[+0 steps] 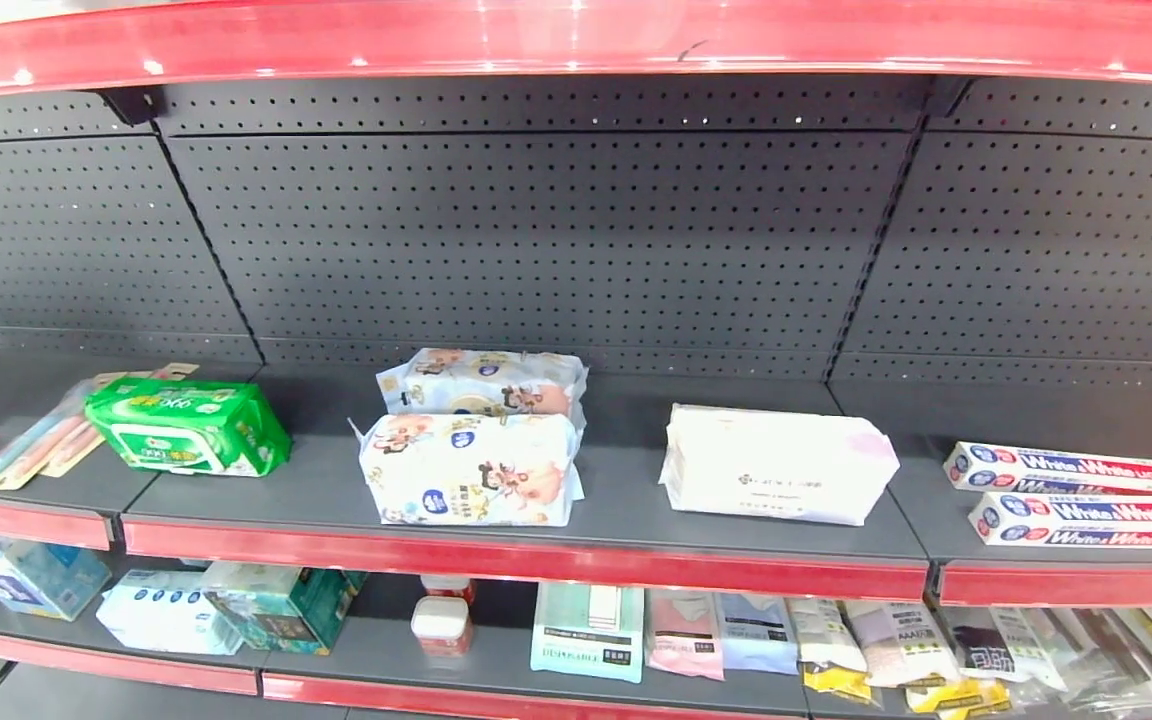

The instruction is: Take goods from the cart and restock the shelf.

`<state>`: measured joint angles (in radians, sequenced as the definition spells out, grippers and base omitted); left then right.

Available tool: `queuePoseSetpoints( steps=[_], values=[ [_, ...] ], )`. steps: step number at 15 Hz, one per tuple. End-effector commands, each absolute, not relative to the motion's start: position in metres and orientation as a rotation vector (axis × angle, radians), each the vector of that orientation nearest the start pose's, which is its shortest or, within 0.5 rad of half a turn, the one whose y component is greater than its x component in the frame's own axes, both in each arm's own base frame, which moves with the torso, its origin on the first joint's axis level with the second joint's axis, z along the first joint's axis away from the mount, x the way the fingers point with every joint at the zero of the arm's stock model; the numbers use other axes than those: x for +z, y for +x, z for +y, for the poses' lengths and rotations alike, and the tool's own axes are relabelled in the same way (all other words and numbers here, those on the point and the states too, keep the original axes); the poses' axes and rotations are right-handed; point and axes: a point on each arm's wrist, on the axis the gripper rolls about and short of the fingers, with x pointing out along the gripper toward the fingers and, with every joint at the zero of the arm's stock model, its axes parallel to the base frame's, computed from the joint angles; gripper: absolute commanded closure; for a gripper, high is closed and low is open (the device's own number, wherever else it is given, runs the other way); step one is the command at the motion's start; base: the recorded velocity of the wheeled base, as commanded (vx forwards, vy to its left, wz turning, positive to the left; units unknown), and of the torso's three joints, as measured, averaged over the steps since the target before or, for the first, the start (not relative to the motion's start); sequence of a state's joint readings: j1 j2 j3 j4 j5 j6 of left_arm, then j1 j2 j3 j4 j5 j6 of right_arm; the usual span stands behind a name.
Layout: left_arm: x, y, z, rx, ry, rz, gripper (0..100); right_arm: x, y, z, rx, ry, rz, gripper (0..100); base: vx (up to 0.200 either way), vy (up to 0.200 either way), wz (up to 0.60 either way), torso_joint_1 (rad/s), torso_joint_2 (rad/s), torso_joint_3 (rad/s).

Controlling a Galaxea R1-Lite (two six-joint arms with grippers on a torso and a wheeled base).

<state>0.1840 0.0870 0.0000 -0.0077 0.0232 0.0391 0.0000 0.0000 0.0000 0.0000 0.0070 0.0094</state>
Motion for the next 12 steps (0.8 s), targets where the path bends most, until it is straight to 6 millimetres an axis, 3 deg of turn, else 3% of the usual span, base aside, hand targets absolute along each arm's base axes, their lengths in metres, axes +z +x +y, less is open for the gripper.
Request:
queuePoseSetpoints(
  steps=[1, 4, 8, 12],
  values=[
    [0.0779, -0.0155, -0.0024, 0.208, 0.028, 0.089, 0, 0.0755, -0.0227, 0.0002, 0.008, 0.009, 0.002, 0, 0.0, 0.0, 0.0, 0.0, 0.0, 0.0],
    [0.0775, -0.015, -0.002, 0.198, 0.013, 0.1, 0, 0.0755, -0.0227, 0.0001, 0.006, 0.008, 0.002, 0, 0.0, 0.0, 0.0, 0.0, 0.0, 0.0],
    [0.0781, -0.0129, 0.001, -0.006, 0.028, 0.126, 0, 0.0755, -0.0227, 0.0001, 0.006, 0.008, 0.002, 0, 0.0, 0.0, 0.0, 0.0, 0.0, 0.0],
    [0.0772, -0.0174, 0.0014, -0.022, 0.025, 0.067, 0, 0.0755, -0.0227, 0.0001, 0.003, 0.005, 0.002, 0, 0.0, 0.0, 0.0, 0.0, 0.0, 0.0]
  ],
)
